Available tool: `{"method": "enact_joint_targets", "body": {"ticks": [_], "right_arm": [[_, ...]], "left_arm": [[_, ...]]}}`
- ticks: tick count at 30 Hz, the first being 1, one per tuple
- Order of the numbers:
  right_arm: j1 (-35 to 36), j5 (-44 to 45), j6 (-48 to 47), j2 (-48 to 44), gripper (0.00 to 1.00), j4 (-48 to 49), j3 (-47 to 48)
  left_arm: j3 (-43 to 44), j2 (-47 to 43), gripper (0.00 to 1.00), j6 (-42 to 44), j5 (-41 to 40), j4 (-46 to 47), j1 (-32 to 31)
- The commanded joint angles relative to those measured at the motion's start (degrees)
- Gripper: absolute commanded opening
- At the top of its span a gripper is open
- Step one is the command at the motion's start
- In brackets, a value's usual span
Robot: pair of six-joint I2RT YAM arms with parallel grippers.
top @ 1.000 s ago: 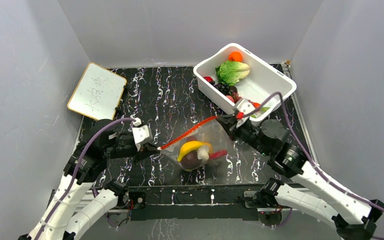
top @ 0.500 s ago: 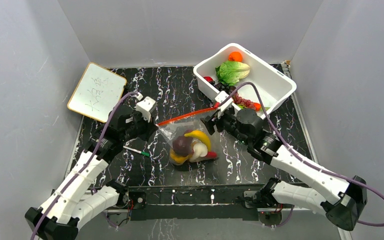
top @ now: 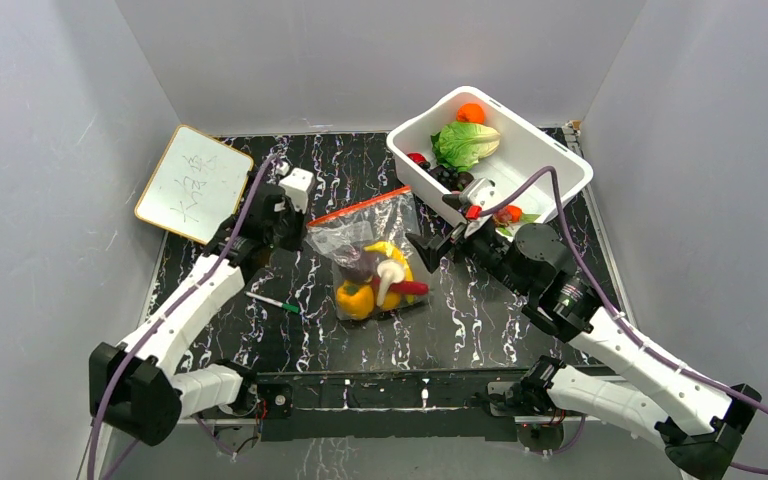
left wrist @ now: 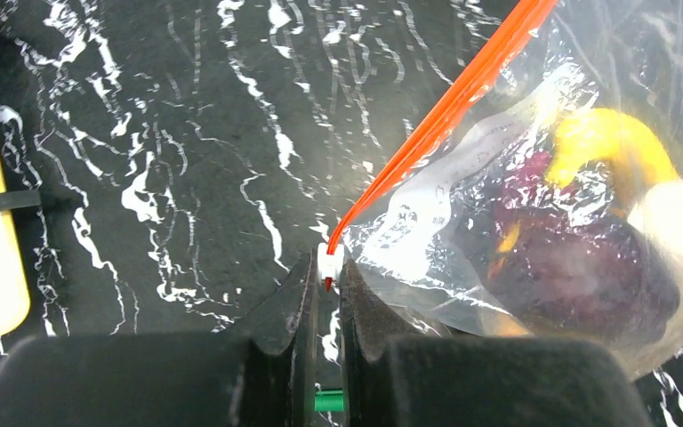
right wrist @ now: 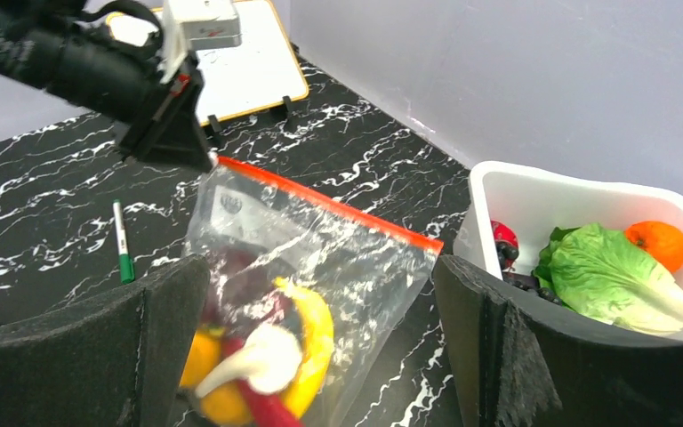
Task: Place the food in the zip-top bag and seal the zipper
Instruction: Place the zipper food storage bag at the center of the board, then reset both arms
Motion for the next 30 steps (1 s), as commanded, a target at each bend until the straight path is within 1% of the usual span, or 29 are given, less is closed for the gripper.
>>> {"method": "enact_joint_targets", "body": {"ticks": [1, 3, 5, 7, 10, 13, 16, 17, 18, 21, 23, 26, 28, 30], "right_arm": [[-0.1, -2.3, 2.9, -0.4, 0.98, 0.6, 2.0], [-0.1, -2.6, 4.0, -0.6, 0.98, 1.3, 1.2], [-0.1, -3.6, 4.6, -0.5, 0.98, 1.6, 0.5], [-0.1, -4.4, 5.6, -0.4, 0.98, 1.1, 0.5], [-0.1, -3.7, 8.6, 0.4, 0.98, -0.3, 1.5], [-0.1, 2.7, 16.2, 1.6, 0.98, -1.3, 2.5], [-0.1, 5.0, 19.5, 3.8, 0.98, -5.2, 4.3], [-0.1, 5.3, 20.4, 4.4, 0.98, -6.5, 5.0], [-0.1, 5.7, 21.1, 4.9, 0.98, -7.7, 5.4], [-0.1, 6.9, 23.6, 5.3, 0.98, -8.5, 5.1], [-0.1, 9.8, 27.0, 5.0, 0.98, -7.8, 4.4], [-0.1, 13.2, 30.7, 4.8, 0.98, -7.6, 3.6], [-0.1, 15.6, 32.4, 5.1, 0.98, -10.2, 4.7], [-0.1, 18.1, 33.8, 5.8, 0.98, -13.5, 6.3]], "left_arm": [[3.6, 2.4, 0.00, -2.3, 0.3, 3.7, 4.7], [3.7, 3.2, 0.00, -3.6, 0.5, 4.3, 6.3], [4.2, 3.9, 0.04, -4.7, 0.4, 4.3, 7.0], [4.8, 4.0, 0.13, -5.2, -0.2, 3.9, 7.1], [4.7, 2.4, 0.29, -5.9, -0.4, 3.9, 7.2], [4.7, -0.4, 0.42, -6.6, 0.8, 3.2, 7.2], [6.1, -3.3, 0.70, -7.7, 3.0, 0.3, 7.2], [6.5, -4.6, 0.92, -7.8, 3.9, -0.4, 7.1], [6.8, -5.6, 0.98, -8.0, 4.7, -1.2, 7.1], [7.4, -8.3, 0.98, -9.9, 5.9, -2.3, 7.1], [7.6, -9.8, 0.98, -12.4, 6.8, -2.7, 7.1], [8.7, -12.2, 0.98, -14.1, 11.3, -4.7, 7.1], [9.2, -13.7, 0.98, -15.0, 13.3, -5.9, 7.1], [8.9, -15.5, 0.98, -17.7, 14.1, -5.9, 7.2]]}}
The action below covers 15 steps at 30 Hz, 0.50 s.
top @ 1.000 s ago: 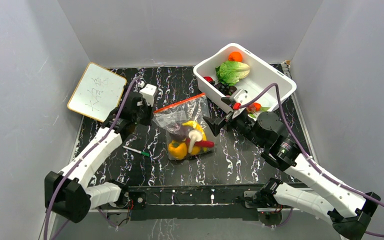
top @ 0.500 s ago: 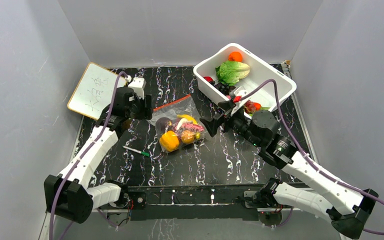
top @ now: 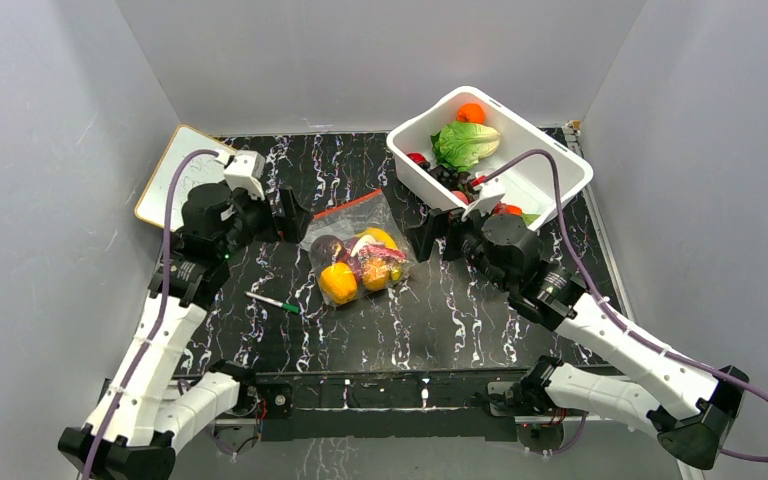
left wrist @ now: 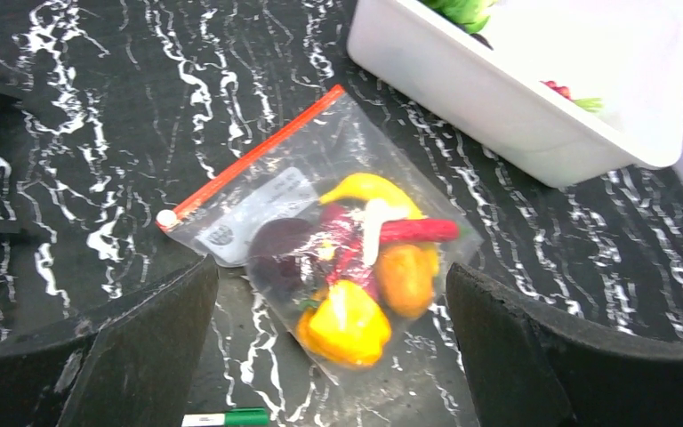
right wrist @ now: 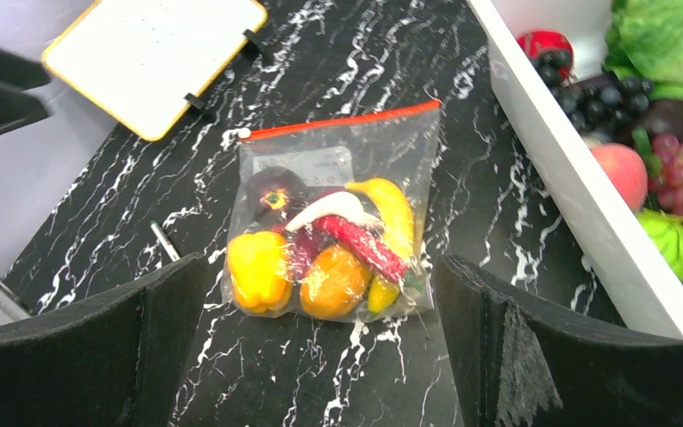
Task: Place the food in the zip-top bag and seal the zipper
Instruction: Reset both arms
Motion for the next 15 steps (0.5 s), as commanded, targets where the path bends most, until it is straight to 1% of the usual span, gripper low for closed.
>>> {"method": "enact_joint_targets", "body": {"ticks": [1, 3, 5, 10, 15], "right_arm": [[-0.1, 7.8, 6.3, 0.3, 0.98, -4.6, 5.0], [-0.1, 8.1, 7.5, 0.6, 0.98, -6.3, 6.6], [-0.1, 7.1, 8.5, 0.5, 0.98, -7.1, 7.1], [-0.1, 5.2, 9.9, -1.1, 0.98, -5.7, 5.4], [-0.1, 4.5, 10.6, -1.3, 0.98, -6.2, 5.8]], "left_arm": [[1.3, -4.2, 0.98, -6.4, 5.0, -2.3, 0.2], [0.3, -5.9, 0.98, -8.6, 5.7, -2.4, 0.1], [-0.3, -7.5, 0.98, -8.6, 7.1, -2.9, 0.1], [-4.3, -12.8, 0.98, -9.4, 7.2, -0.4, 0.1], [-6.1, -14.9, 0.98, -10.9, 7.0, 0.4, 0.1]]}}
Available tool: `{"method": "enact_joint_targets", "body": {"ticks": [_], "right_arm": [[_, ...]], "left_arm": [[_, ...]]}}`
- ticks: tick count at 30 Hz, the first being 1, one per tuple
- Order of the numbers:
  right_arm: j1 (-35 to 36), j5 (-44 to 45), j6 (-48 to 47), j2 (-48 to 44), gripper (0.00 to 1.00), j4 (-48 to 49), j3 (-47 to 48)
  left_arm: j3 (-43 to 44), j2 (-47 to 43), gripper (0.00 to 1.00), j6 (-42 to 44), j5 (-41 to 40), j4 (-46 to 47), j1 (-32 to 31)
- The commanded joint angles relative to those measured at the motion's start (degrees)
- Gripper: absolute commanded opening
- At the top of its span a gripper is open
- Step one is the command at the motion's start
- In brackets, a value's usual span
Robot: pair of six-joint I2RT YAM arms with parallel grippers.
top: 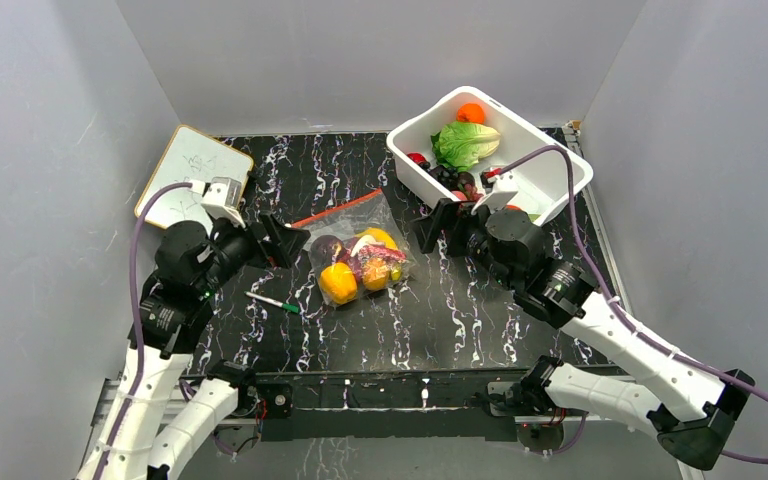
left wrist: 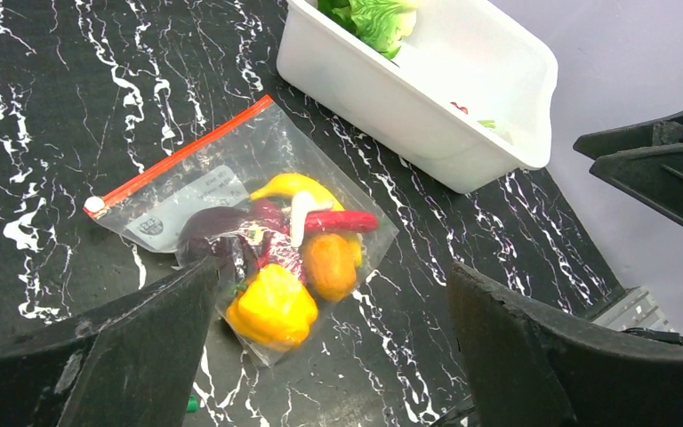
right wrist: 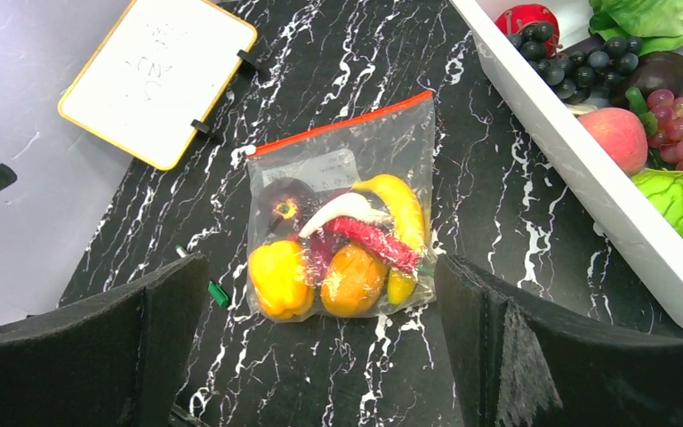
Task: Place the food in the zip-top bag and seal the zipper
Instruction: Reset both arms
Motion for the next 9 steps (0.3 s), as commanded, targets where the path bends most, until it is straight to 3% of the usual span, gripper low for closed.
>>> {"method": "enact_joint_targets", "body": {"ticks": [1, 9], "right_arm": [[-0.1, -0.2, 1.8, -1.6, 0.98, 1.1, 1.5], [-0.1, -0.5, 2.7, -1.9, 0.98, 0.8, 1.2]], "left_arm": [[-1.2, -1.0, 0.99, -2.3, 0.7, 1.2, 0.1], [-1.7, -1.4, 0.98, -2.6, -0.8, 0.6, 0.1]]}}
